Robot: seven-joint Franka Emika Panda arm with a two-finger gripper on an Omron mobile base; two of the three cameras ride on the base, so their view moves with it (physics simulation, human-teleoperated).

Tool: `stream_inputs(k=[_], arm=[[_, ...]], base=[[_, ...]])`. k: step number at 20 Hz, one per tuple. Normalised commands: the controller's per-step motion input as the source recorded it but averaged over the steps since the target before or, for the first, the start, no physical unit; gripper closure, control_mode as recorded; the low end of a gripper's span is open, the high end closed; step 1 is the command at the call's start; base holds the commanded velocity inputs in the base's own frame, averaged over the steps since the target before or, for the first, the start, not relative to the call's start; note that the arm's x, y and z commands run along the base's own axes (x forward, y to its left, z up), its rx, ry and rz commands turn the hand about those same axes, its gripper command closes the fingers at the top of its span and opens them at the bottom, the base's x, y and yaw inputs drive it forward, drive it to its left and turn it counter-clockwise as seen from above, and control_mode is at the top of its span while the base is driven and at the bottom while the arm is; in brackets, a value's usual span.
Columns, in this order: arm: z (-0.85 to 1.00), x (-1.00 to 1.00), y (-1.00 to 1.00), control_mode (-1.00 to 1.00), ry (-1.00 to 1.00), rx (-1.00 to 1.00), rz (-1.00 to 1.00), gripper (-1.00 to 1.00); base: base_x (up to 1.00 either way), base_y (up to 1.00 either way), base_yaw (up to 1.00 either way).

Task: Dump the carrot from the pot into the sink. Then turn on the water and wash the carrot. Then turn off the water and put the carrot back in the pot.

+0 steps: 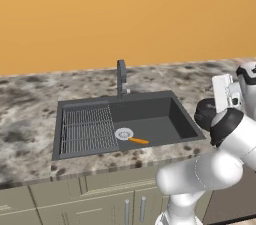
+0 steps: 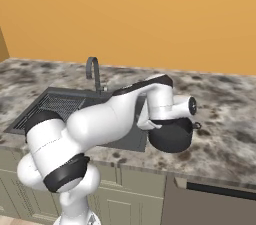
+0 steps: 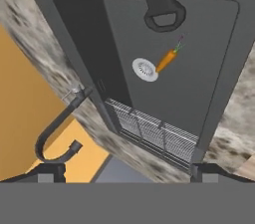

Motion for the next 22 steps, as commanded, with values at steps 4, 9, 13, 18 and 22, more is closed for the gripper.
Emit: stream_inputs(k=[4,9,13,18,22], arm=[[0.05,0.07,0.57,-1.00,0.00,0.00,0.00,-1.00],[0.08,0.06,0.62,-1.00,0.00,0.00,0.00,-1.00],[0.03,0.19,0.54,-1.00,0.00,0.00,0.00,-1.00],[0.15,0.33,0.31,-1.00,0.00,-0.03,0.00,-1.00],[0.30,0.17,0.25,-1.00,0.00,-0.17,0.00,-1.00]], base=[[0.00,0.00,0.00],[0.00,0.00,0.00],[0.00,0.00,0.00],[0.00,0.00,0.00],[0.00,0.00,0.00]])
